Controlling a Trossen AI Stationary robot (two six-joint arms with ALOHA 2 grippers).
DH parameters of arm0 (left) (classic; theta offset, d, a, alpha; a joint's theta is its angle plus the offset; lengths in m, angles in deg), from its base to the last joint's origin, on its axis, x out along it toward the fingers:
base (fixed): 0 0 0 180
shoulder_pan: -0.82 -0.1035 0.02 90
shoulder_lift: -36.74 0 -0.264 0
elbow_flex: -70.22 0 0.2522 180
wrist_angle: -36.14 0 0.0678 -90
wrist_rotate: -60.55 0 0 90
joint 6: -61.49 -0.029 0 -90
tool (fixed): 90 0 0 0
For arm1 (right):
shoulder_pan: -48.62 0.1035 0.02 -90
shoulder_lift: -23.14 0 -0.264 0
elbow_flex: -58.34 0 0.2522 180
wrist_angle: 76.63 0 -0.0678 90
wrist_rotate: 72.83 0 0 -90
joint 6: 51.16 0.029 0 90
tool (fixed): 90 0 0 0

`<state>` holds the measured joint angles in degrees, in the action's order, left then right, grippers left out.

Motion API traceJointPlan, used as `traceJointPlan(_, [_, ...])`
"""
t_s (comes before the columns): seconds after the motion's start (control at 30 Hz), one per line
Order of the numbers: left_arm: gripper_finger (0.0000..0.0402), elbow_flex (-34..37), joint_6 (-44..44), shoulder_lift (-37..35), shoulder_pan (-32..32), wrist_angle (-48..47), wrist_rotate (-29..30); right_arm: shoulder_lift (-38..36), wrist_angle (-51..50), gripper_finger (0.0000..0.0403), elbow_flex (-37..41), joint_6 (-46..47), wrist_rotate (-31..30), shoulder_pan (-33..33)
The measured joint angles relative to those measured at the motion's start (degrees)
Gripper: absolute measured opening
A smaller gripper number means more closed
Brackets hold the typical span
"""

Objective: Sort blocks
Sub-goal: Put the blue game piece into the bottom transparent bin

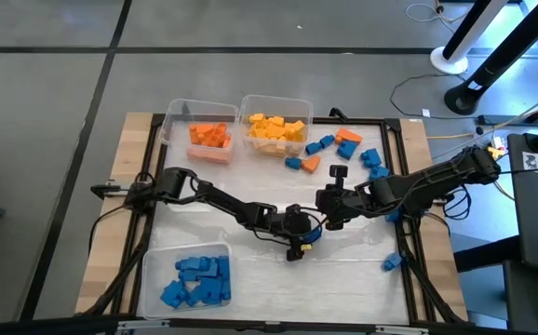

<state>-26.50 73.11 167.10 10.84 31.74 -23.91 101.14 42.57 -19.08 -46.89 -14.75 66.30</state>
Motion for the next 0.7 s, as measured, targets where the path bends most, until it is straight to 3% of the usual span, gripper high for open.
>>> traceJointPlan(0.17, [0.0214, 0.0, 0.0, 0.0, 0.0, -1.3, 0.2, 0.0, 0.1, 0.0007, 0.0, -0.1, 0.0, 0.0])
traceJointPlan(0.43, [0.0119, -0.1, 0.2, -0.1, 0.0, -1.6, 0.4, 0.0, 0.0, 0.0007, 0.0, -0.2, 1.4, 0.0])
traceJointPlan(0.7, [0.0115, 0.1, 0.1, -2.1, 0.0, -4.1, 0.0, 0.0, -1.5, 0.0007, -0.1, -0.2, 4.3, 0.0])
